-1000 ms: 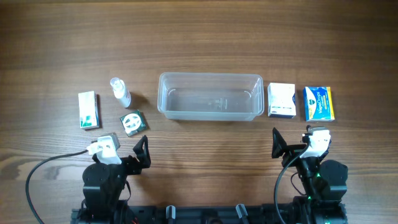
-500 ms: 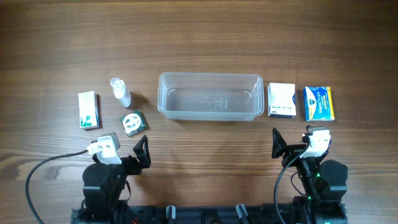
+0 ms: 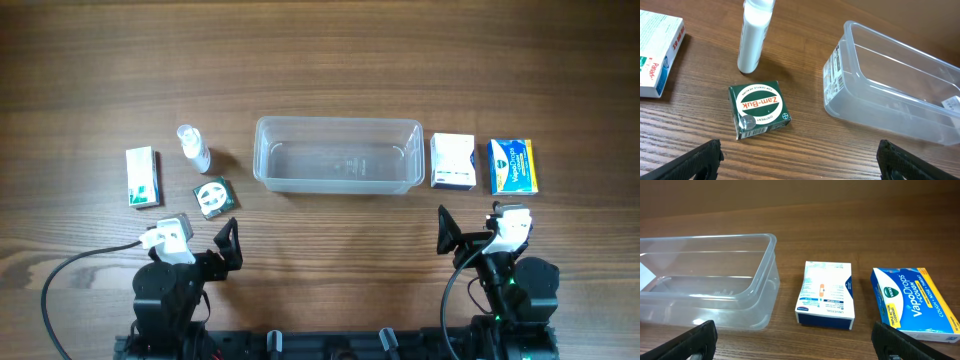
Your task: Pack container
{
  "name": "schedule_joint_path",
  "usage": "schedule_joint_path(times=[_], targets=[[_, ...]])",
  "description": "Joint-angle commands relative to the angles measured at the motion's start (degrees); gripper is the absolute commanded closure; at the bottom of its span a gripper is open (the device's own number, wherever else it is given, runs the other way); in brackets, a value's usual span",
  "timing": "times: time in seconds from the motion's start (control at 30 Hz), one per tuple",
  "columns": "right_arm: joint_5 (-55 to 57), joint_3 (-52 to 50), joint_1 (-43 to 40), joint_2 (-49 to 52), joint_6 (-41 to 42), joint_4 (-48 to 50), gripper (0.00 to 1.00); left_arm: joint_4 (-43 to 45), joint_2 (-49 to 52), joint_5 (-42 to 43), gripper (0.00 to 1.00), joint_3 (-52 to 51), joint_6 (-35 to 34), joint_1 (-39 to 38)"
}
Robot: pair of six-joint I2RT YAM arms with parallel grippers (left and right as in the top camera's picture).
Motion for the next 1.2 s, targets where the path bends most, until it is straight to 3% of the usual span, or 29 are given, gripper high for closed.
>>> schedule_joint_path(times=[0.0,0.17,0.23,0.27,0.43,0.47,0.53,0.57,0.63,0.73,0.8,0.93,1.0,1.17], targets=[[-1.1,-0.2,0.2,-0.7,0.7,0.3,0.0,0.2,-0.5,0.9,0.0,-0.3,0.3,0.5],[-1.2,-0.2,0.2,-0.7,1.2,3.0,0.0,0.3,-0.5,0.9,0.0,-0.3,0.3,0.5],[-1.2,-0.2,0.2,-0.7,6.2,5.1,0.0,0.2,-0.5,0.9,0.0,-0.3,0.3,0.5],[-1.2,-0.2,0.2,-0.7,10.1,5.4,0.0,0.2,-0.5,0.9,0.0,-0.3,0.3,0.5],[-1.2,-0.2,0.2,-0.7,48.4,5.4,0.0,0.2,-0.5,0.9,0.0,-0.3,0.3,0.5],[-1.2,-0.2,0.2,-0.7,51.4,5.3,0.0,0.3,-0.5,0.9,0.0,-0.3,0.3,0.5],[-4.3,-0.2,0.2,-0.7,48.2,9.4,0.0,0.2,-0.5,0.9,0.0,-0.3,0.3,0.5],[-9.0,-0.2,0.2,-0.7,42.4,14.9,0.0,0.3,-0.5,0.9,0.0,-0.3,0.3,0.5],[-16.0,1.3,0.2,0.9,39.2,25.1,0.0,0.2,-0.5,0.9,0.0,-0.3,0.3,0.5],[-19.9,5.5,0.2,5.6,35.9,26.8,0.0,0.3,-0.5,0.9,0.0,-0.3,0.3,0.5],[-24.5,11.3,0.2,13.8,29.0,25.4,0.0,0.3,-0.5,0.9,0.0,-0.3,0.3,0.5],[-25.2,26.9,0.2,32.0,18.7,13.5,0.0,0.3,-0.5,0.9,0.0,-0.3,0.3,0.5],[-23.7,40.0,0.2,44.4,12.1,1.3,0.0,0.2,-0.5,0.9,0.0,-0.3,0.3,0.5],[-3.1,67.9,0.2,68.6,9.2,-28.8,0.0,0.2,-0.5,0.9,0.0,-0.3,0.3,0.5]])
